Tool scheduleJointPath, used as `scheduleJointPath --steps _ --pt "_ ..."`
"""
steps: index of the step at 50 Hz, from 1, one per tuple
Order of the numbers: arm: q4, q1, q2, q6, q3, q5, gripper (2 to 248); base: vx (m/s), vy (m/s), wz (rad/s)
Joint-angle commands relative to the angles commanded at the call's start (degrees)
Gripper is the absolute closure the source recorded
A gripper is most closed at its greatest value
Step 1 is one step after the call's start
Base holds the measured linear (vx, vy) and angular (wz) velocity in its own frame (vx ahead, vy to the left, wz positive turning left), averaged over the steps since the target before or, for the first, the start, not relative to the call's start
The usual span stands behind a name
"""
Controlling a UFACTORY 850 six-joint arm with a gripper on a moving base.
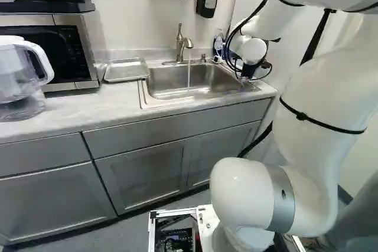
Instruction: Rinse the cup and place it in the tray
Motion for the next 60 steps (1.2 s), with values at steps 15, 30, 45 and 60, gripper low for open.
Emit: scheduleJointPath --steps 15,30,45,60 --pt "0.0 0.0 0.0 0.0 0.0 0.0 55 0.0 0.0 0.0" --pt "0.0 0.0 0.0 0.0 0.0 0.0 128 0.0 0.0 0.0" --pt "0.0 0.0 0.23 0.0 -0.06 0.0 128 0.0 0.0 0.0" --pt "0.0 0.0 1.56 0.0 -0.46 0.0 128 0.0 0.0 0.0"
